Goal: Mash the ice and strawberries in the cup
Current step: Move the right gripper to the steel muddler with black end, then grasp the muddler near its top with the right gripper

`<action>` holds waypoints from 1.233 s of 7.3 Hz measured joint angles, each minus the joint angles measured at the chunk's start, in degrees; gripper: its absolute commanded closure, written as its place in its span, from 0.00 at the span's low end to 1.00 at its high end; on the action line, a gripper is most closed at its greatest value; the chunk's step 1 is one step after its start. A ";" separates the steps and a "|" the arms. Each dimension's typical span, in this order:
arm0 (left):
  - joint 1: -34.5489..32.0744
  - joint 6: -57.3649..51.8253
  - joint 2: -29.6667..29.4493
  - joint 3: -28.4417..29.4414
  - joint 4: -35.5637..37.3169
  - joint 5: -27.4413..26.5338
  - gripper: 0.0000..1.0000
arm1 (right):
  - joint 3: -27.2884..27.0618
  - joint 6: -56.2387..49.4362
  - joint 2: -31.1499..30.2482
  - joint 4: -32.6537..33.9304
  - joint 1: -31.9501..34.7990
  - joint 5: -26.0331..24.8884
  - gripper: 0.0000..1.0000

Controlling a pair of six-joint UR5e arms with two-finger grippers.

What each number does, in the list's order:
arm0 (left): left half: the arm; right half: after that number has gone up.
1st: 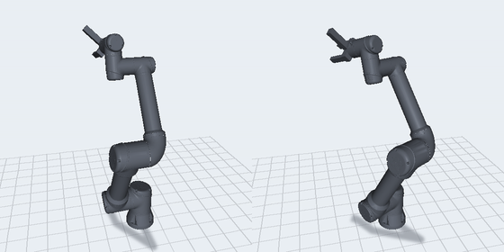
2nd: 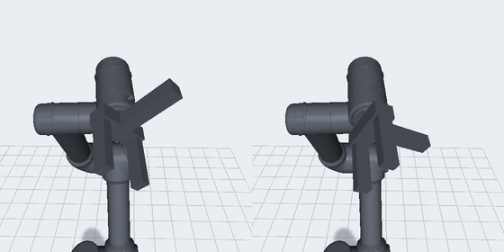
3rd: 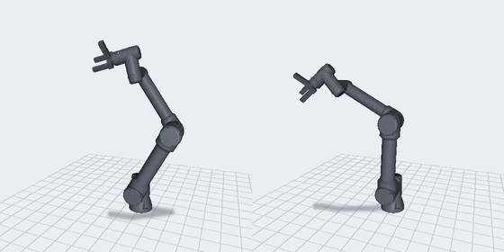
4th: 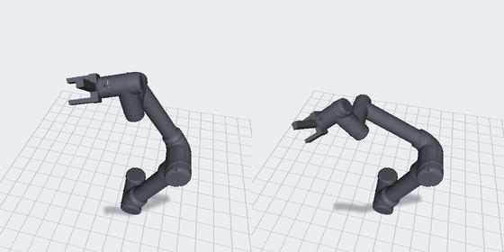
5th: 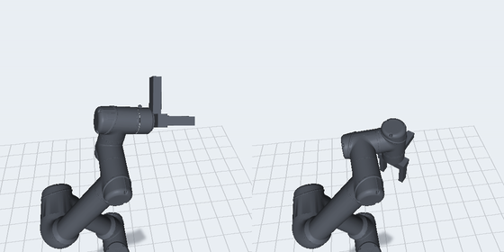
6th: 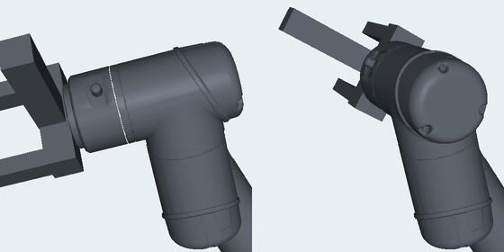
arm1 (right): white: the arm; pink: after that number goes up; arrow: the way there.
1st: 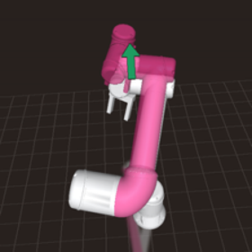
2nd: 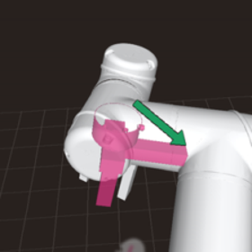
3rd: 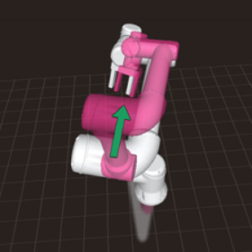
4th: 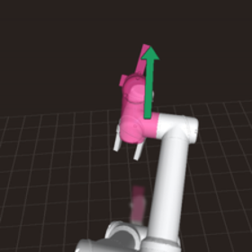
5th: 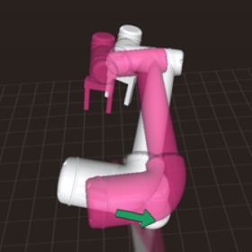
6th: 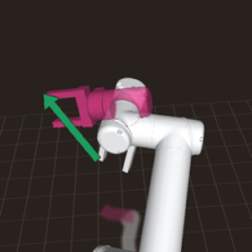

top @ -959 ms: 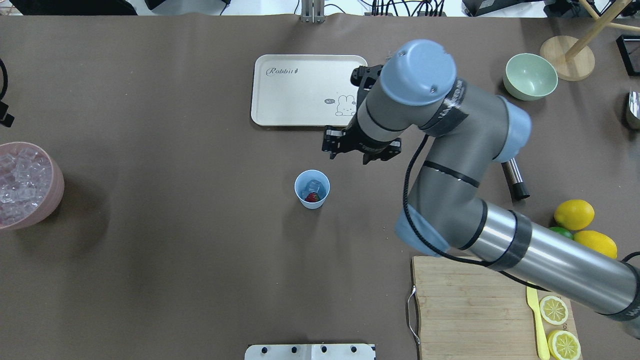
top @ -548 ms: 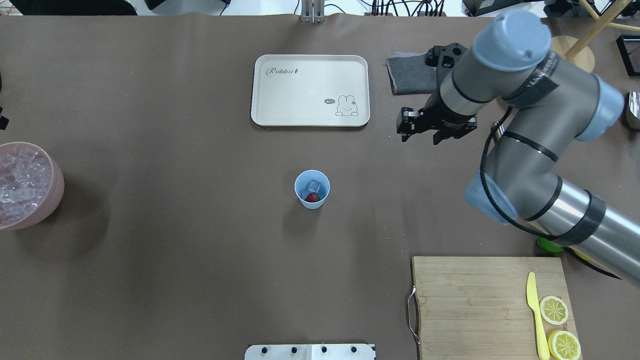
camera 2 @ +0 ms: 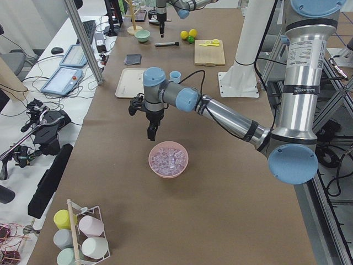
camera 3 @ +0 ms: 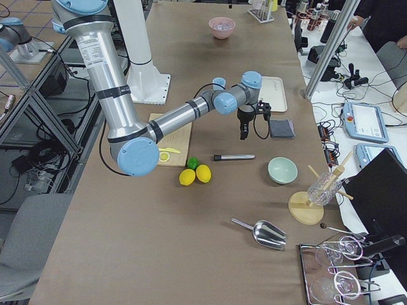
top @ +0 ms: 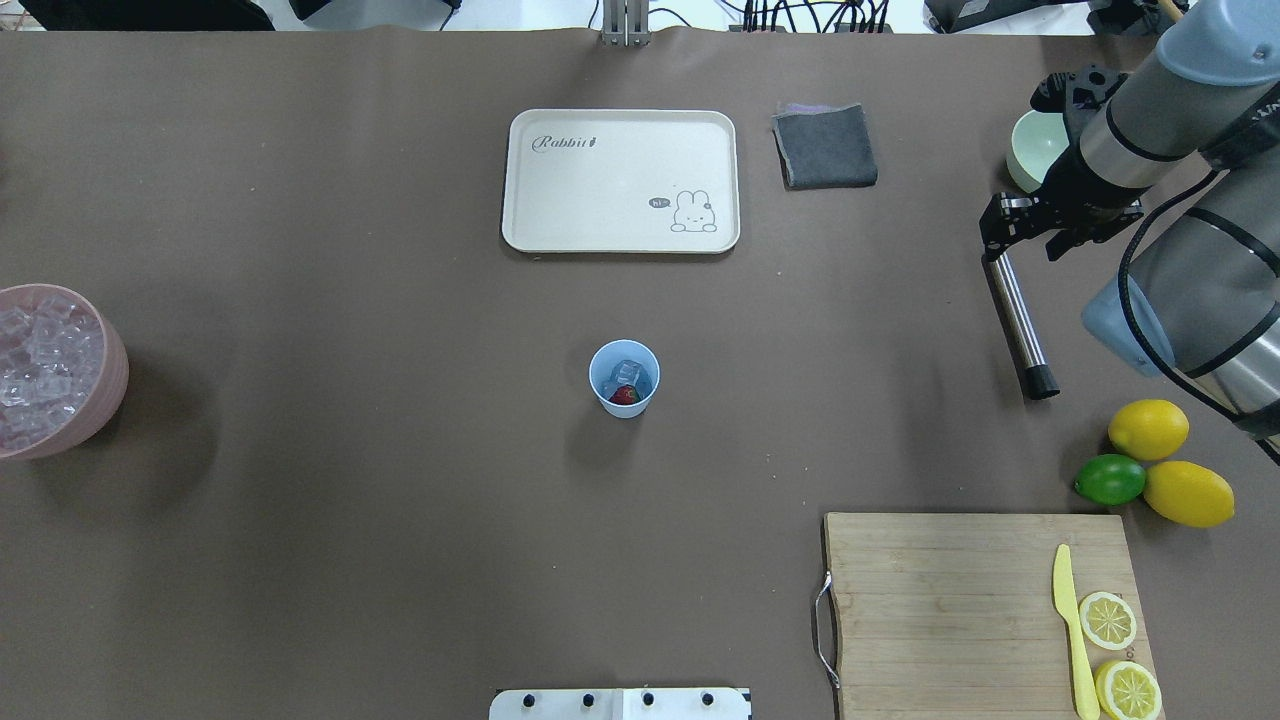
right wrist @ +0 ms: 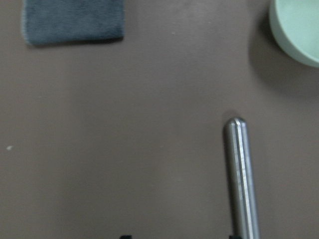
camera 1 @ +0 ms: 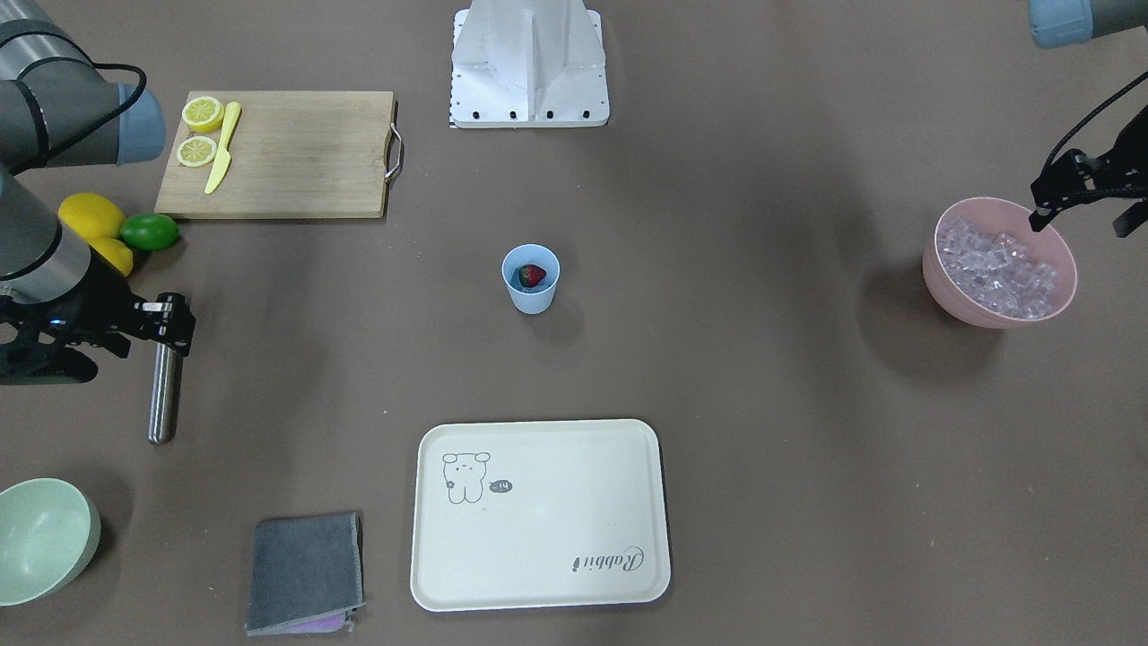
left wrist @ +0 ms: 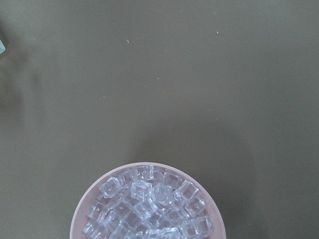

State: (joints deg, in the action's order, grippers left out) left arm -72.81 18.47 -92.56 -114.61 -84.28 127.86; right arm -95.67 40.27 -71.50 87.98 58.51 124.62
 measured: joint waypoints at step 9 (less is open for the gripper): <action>-0.23 0.42 0.05 -2.38 -0.05 -0.50 0.02 | 19.89 -3.08 4.37 -10.36 -0.19 6.91 0.42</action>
State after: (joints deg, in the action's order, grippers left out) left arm -73.03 18.89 -92.52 -116.98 -84.33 127.35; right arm -75.78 37.19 -67.13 77.62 58.32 131.52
